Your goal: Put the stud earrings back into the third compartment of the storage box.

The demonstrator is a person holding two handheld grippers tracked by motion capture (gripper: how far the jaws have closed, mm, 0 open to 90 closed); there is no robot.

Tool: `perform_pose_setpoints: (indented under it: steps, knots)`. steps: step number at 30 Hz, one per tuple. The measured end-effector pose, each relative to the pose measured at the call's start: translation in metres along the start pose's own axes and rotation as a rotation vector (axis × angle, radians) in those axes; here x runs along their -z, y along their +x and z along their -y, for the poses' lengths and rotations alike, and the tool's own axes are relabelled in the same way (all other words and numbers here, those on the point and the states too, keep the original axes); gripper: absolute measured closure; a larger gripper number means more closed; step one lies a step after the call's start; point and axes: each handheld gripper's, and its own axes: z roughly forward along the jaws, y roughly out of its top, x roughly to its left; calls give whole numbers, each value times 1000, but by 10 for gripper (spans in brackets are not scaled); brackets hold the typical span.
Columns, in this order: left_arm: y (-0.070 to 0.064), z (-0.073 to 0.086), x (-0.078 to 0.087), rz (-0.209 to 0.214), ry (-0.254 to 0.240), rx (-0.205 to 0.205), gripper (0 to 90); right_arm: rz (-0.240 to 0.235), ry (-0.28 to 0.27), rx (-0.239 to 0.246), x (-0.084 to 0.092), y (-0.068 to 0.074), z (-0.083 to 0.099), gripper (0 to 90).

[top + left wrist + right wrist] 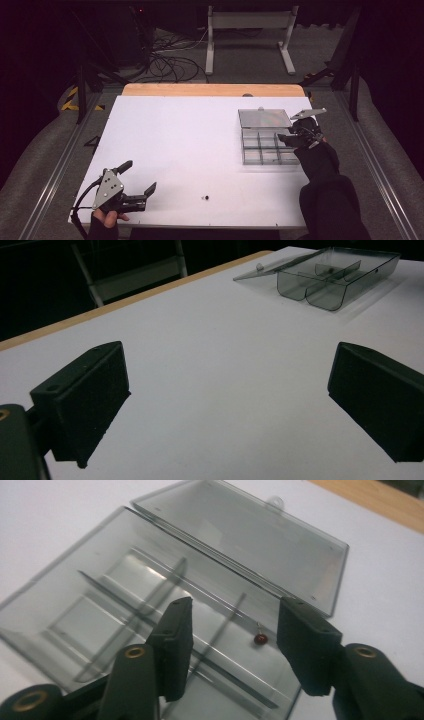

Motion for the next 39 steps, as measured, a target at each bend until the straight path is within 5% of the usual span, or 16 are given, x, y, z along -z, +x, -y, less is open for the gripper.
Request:
perform_pose_setpoints:
  steps: [17,39]
  knots:
    - [0,0,0,3,0,-1,35,-152,-119,199,30,74,-24,380]
    - [0,0,1,3,-3,-3,35,-330,-168,319,32,144,-31,360]
